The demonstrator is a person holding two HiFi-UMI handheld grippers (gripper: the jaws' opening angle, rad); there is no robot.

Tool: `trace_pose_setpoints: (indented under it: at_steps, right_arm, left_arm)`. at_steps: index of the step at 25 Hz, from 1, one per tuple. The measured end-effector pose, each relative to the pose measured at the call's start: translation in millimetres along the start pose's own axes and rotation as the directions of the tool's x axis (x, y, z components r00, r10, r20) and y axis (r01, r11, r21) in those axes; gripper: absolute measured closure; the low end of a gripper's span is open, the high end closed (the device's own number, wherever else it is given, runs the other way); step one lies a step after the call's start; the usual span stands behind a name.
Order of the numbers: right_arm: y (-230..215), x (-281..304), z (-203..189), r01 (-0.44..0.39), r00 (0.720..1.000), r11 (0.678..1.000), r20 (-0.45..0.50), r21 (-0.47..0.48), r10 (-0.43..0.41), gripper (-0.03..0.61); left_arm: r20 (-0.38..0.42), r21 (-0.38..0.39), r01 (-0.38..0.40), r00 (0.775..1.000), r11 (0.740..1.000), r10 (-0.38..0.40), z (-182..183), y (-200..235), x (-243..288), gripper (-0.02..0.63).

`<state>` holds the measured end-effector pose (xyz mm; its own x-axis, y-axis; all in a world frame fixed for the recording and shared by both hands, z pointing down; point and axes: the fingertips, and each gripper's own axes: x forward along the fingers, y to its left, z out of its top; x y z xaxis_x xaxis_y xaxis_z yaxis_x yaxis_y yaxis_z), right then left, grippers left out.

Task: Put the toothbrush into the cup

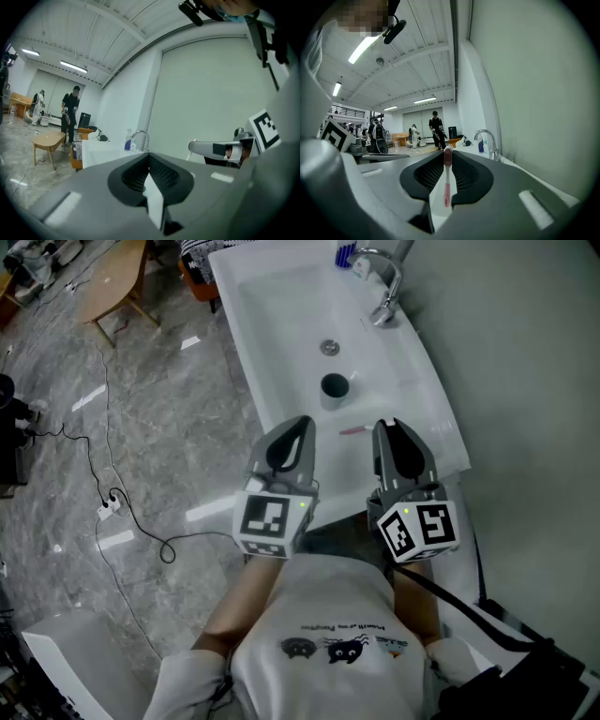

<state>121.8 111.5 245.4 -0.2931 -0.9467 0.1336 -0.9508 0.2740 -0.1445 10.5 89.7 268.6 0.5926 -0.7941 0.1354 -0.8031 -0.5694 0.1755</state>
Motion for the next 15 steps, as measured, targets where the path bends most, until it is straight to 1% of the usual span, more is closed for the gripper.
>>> trace_pose_setpoints:
  at_steps: [15]
  right_arm:
    - [0.6,1.1,-3.8,0.013,1.000,1.000,0.006,0.008,-0.013,0.523]
  left_arm:
    - [-0.003,-0.003,0.008,1.000,1.000,-0.008,-3.5,4.7,-0.5,0.614]
